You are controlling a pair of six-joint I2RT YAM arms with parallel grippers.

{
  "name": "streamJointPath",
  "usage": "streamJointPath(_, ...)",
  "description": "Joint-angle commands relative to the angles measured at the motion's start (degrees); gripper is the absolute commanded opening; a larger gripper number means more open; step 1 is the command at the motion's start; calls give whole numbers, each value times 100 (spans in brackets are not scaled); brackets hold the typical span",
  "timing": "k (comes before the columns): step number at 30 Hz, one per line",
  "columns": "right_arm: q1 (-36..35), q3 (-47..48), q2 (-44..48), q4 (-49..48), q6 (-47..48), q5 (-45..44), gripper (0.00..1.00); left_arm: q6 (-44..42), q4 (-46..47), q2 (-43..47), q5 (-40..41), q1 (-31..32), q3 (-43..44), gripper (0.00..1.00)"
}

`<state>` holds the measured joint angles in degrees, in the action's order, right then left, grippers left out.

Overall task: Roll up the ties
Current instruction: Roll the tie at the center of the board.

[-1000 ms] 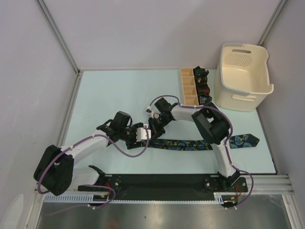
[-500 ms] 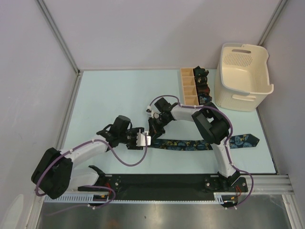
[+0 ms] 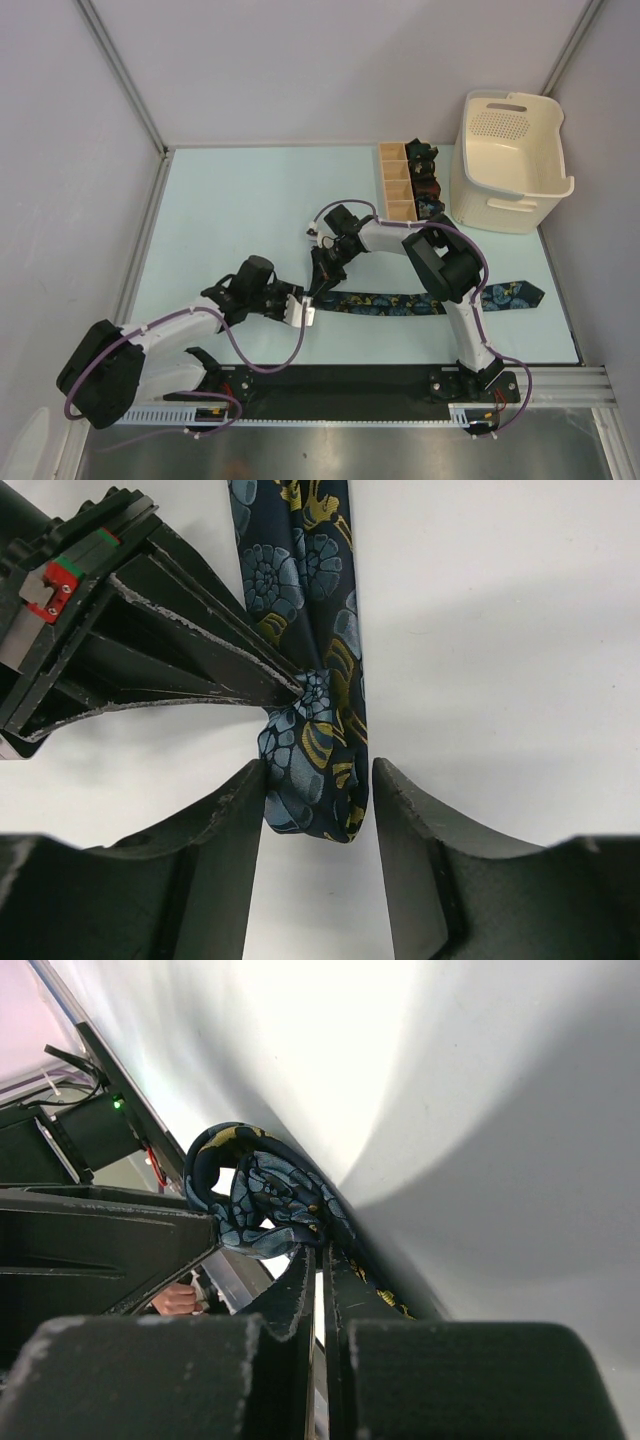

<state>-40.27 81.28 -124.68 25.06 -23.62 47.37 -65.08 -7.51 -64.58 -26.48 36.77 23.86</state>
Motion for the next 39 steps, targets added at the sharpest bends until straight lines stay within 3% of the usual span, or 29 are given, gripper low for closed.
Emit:
streamJointPath(1, -7, 196, -47, -36, -38, 9, 0, -242, 346, 86, 46, 102, -197, 53)
streamJointPath(4, 2, 205, -65, -45, -47, 26, 0, -277, 531, 120, 134, 102, -276, 54)
streamJointPath(11, 2, 213, -74, -45, -64, 35, 0, -339, 890, 165, 274, 111, -434, 38)
streamJointPath(16, 2, 231, -91, -89, -91, 44, 0, -277, 1014, 130, 328, 119, -426, 34)
streamJointPath(22, 10, 248, -91, -98, -91, 53, 0, -225, 1032, 208, 310, 119, -434, 21)
streamJointPath(24, 2, 240, -91, -89, -82, 44, 0, -233, 980, 252, 266, 119, -435, 10)
streamJointPath(26, 11, 248, -91, -80, -73, 52, 0, -268, 831, 323, 179, 119, -435, 6)
streamJointPath(27, 11, 248, -91, -71, -56, 44, 0, -295, 795, 366, 143, 111, -426, 8)
streamJointPath(30, 11, 248, -91, -28, -12, 9, 0, -163, 383, 498, 178, 111, -312, 43)
streamJointPath(31, 11, 266, -83, -1, 6, 0, 0, -41, 164, 525, 196, 93, -224, 59)
streamJointPath(34, 11, 257, -65, 52, 68, -35, 0, 187, -441, 525, 65, -126, 47, 71)
streamJointPath(39, -7, 240, -12, 122, 243, -158, 0, 750, -1165, -19, -295, -636, 697, 73)
